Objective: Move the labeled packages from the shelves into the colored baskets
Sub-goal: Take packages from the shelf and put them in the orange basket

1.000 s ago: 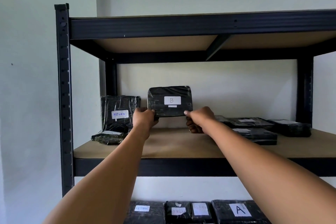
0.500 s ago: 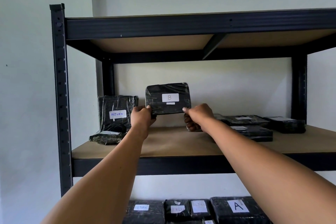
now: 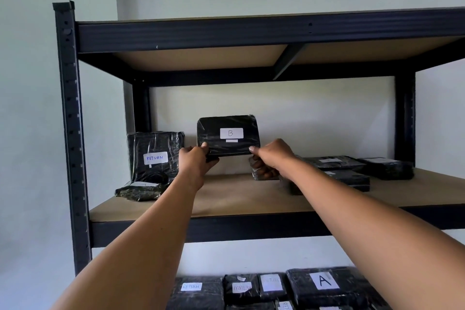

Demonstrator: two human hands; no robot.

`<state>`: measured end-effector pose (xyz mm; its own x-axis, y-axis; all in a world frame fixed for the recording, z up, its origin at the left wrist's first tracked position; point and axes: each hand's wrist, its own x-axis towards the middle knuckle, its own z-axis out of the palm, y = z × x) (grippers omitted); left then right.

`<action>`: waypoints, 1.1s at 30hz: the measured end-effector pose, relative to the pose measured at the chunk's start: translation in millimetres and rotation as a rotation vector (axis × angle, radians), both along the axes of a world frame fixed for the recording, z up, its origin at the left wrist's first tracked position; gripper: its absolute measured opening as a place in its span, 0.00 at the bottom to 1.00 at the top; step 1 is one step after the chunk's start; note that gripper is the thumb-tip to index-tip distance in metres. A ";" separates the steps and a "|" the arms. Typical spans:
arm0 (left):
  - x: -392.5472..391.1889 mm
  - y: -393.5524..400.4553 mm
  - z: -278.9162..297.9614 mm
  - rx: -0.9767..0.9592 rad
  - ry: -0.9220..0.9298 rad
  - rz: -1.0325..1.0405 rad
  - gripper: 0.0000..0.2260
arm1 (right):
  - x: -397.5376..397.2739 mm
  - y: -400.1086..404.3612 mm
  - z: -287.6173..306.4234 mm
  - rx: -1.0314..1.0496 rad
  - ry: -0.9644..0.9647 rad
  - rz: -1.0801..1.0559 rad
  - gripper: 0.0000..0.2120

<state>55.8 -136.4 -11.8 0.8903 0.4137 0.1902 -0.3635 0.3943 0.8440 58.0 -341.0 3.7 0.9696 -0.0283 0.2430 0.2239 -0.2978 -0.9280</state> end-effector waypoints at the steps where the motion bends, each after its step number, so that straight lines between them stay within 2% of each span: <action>1: 1.4 -1.2 1.0 -0.021 -0.004 0.008 0.17 | -1.0 -5.5 2.8 -0.059 -0.026 -0.015 0.18; 5: 4.9 -10.6 2.6 -0.066 0.001 0.023 0.21 | 2.2 -42.2 12.8 -0.164 -0.086 -0.125 0.17; 8: 9.7 -14.6 0.5 -0.066 0.003 0.025 0.21 | 8.9 -75.0 18.0 -0.222 -0.106 -0.258 0.12; 11: 18.2 -17.6 -2.5 -0.064 0.016 0.036 0.18 | 11.9 -101.3 18.4 -0.391 -0.109 -0.385 0.08; 15: 18.5 -23.7 -1.4 -0.087 0.005 0.037 0.09 | 20.6 -116.3 13.7 -0.557 -0.059 -0.429 0.09; 19: 19.4 -16.4 -2.8 -0.112 -0.009 0.058 0.14 | 36.1 -113.2 6.0 -0.622 -0.012 -0.375 0.10; 23: 18.3 -7.3 -8.4 -0.092 0.024 0.095 0.16 | 42.2 -99.2 -0.3 -0.693 0.005 -0.388 0.17; 26: 16.0 -5.8 -8.3 -0.055 0.018 0.116 0.14 | 44.4 -90.9 -2.0 -0.696 0.018 -0.404 0.21; 29: 15.2 -6.4 -8.2 -0.084 0.002 0.114 0.13 | 45.0 -86.1 -0.7 -0.631 0.046 -0.380 0.18; 33: 13.8 -9.4 -7.9 -0.016 0.016 0.126 0.11 | 45.2 -83.5 1.3 -0.551 0.057 -0.354 0.18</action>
<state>69.6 -145.8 -19.7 0.8338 0.5255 0.1690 -0.3978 0.3598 0.8439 103.2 -424.5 5.0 0.9363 -0.2342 0.2617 -0.0202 -0.7797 -0.6258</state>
